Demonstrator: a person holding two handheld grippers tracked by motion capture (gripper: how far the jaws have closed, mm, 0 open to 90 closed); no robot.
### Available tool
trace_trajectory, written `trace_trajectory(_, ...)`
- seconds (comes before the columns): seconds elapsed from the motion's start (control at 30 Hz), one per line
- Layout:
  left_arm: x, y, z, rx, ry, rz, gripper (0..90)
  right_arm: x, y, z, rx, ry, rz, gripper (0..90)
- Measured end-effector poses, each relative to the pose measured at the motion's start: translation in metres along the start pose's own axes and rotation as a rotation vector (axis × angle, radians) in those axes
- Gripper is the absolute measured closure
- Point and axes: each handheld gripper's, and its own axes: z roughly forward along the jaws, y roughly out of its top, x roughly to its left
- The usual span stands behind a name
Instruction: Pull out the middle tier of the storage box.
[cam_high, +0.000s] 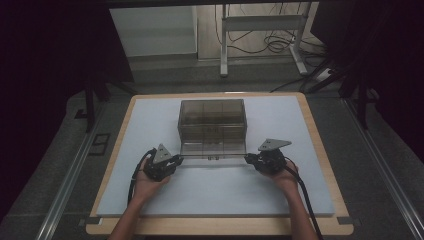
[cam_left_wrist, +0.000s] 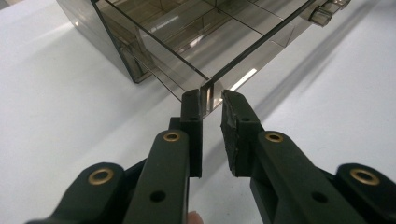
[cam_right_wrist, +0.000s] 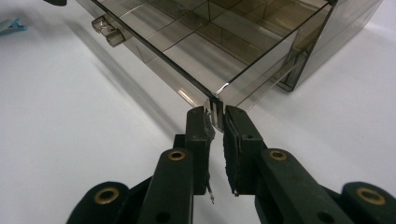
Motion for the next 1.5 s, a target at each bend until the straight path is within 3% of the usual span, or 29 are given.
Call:
trace_trajectory(0.27,-0.001,0.0,0.0,-0.007,-0.007,-0.001,74.8,0.001,-0.001,0.0,-0.01,0.0,0.002,75.3)
trace_trajectory(0.37,0.0,0.0,-0.001,-0.008,0.008,0.002,71.3,0.002,0.0,0.0,-0.006,-0.012,-0.004,71.7)
trace_trajectory(0.5,0.003,-0.001,-0.004,-0.021,0.021,-0.018,65.3,0.003,-0.001,-0.003,-0.02,-0.032,-0.004,65.1)
trace_trajectory(0.9,0.006,-0.004,-0.016,-0.024,0.0,-0.053,50.6,0.005,-0.003,-0.01,-0.03,-0.073,0.032,44.9)
trace_trajectory(1.13,0.004,-0.005,-0.021,-0.001,0.008,-0.043,43.0,0.004,-0.007,-0.017,-0.009,-0.075,0.067,41.4)
trace_trajectory(1.5,0.004,-0.003,-0.035,0.011,-0.003,-0.042,39.9,0.009,-0.01,-0.018,0.033,-0.068,0.066,38.3)
